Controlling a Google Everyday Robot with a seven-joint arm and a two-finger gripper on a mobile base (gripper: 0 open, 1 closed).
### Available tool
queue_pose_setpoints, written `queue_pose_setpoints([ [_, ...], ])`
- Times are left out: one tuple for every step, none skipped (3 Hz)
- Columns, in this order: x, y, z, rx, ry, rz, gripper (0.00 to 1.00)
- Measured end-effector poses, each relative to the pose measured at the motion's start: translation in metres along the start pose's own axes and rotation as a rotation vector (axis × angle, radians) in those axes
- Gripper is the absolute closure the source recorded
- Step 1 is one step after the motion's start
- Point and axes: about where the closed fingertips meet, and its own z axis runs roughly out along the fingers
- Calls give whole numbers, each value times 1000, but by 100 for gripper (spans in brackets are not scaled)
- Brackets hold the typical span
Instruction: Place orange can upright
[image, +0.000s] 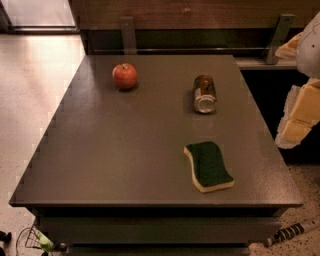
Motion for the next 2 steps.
queue_pose_setpoints([
  [0, 0, 0, 0, 0, 0, 0],
  [-1, -10, 0, -8, -30, 62, 0],
])
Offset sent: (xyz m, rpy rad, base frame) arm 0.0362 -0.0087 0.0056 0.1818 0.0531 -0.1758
